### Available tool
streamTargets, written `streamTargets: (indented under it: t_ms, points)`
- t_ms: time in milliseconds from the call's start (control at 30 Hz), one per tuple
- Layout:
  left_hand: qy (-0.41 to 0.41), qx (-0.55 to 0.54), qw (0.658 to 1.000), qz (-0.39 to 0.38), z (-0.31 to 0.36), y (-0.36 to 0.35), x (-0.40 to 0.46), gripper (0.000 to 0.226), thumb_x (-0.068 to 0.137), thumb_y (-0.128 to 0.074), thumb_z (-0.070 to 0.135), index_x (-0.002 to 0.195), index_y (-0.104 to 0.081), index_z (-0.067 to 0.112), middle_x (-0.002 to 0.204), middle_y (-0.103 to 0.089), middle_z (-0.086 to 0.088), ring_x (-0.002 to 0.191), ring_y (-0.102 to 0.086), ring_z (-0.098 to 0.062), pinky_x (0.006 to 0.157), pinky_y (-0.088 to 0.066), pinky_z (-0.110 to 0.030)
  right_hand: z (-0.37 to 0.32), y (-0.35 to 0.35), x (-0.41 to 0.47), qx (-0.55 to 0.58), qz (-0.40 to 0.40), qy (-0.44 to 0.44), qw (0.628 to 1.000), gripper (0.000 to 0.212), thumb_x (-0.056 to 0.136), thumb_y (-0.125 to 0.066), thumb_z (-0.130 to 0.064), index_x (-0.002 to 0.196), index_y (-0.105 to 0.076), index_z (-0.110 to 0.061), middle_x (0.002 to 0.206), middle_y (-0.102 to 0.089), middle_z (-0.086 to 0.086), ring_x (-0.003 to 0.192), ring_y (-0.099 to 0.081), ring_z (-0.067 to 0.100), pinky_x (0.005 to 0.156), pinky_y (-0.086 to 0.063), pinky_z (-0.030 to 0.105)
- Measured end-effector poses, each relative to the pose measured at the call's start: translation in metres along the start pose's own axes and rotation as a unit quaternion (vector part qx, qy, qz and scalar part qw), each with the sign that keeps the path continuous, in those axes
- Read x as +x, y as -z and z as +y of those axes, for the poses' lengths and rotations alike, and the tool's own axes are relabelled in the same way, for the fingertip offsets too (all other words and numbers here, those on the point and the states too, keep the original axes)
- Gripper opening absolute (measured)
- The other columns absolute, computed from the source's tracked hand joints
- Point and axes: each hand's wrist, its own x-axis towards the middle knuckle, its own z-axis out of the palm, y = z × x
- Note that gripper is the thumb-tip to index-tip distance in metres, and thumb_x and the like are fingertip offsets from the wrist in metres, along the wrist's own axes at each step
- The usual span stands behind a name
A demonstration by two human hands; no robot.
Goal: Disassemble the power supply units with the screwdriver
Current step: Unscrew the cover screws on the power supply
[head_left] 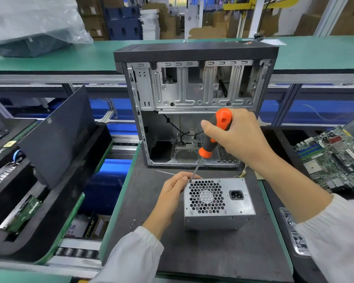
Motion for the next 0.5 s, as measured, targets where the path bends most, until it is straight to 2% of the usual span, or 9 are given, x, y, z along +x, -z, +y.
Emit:
streamTargets:
  t_ms: [133,200,300,367,400,500]
  points:
    - [-0.005,-0.006,1.0,-0.006,0.0,0.001,0.0,0.033,0.098,-0.04,0.013,0.096,-0.073,0.018,0.101,-0.074,-0.007,0.091,-0.067,-0.014,0.082,-0.05,-0.027,-0.002,-0.003,0.003,-0.012,-0.007,0.005,1.0,0.046,0.082,-0.068,-0.029,0.052,-0.045,-0.004,0.051,-0.047,0.014,0.05,-0.036,0.009,0.05,-0.033,0.014]
    - [-0.006,-0.011,1.0,-0.016,0.0,0.002,0.0,0.032,0.093,-0.041,0.017,0.098,-0.073,0.018,0.104,-0.073,-0.007,0.094,-0.067,-0.016,0.084,-0.051,-0.028,-0.005,-0.003,0.004,-0.018,-0.025,0.012,0.999,0.044,0.082,-0.067,-0.031,0.052,-0.046,-0.007,0.049,-0.046,0.009,0.051,-0.038,0.011,0.05,-0.034,0.014]
    - [-0.004,-0.02,0.999,-0.03,0.001,0.006,0.003,0.038,0.086,-0.039,0.014,0.098,-0.075,0.017,0.111,-0.072,-0.006,0.103,-0.066,-0.02,0.089,-0.049,-0.027,-0.013,-0.006,0.012,-0.062,-0.098,0.024,0.993,0.043,0.079,-0.062,-0.043,0.055,-0.051,-0.008,0.045,-0.041,-0.003,0.049,-0.037,0.011,0.05,-0.035,0.017]
    - [-0.005,-0.031,0.999,-0.036,0.002,0.01,0.006,0.041,0.083,-0.037,0.012,0.098,-0.076,0.013,0.113,-0.072,-0.007,0.108,-0.065,-0.023,0.09,-0.048,-0.024,-0.019,-0.009,0.021,-0.095,-0.156,0.027,0.983,0.045,0.076,-0.063,-0.047,0.05,-0.045,-0.014,0.044,-0.039,-0.006,0.047,-0.036,0.01,0.051,-0.037,0.028]
    - [-0.009,-0.033,0.999,-0.042,0.004,0.012,0.007,0.042,0.082,-0.037,0.011,0.098,-0.076,0.012,0.113,-0.072,-0.008,0.109,-0.064,-0.024,0.09,-0.048,-0.023,-0.023,-0.011,0.026,-0.103,-0.181,0.026,0.978,0.048,0.076,-0.064,-0.047,0.047,-0.04,-0.017,0.041,-0.036,-0.007,0.044,-0.035,0.01,0.049,-0.035,0.028]
    - [-0.012,-0.004,0.998,-0.066,0.009,0.017,0.012,0.043,0.079,-0.038,0.008,0.099,-0.075,0.011,0.114,-0.071,-0.007,0.111,-0.064,-0.022,0.091,-0.048,-0.022,-0.03,-0.015,0.04,-0.098,-0.25,0.032,0.963,0.052,0.078,-0.069,-0.04,0.047,-0.033,-0.021,0.034,-0.032,-0.01,0.038,-0.035,0.007,0.041,-0.028,0.013]
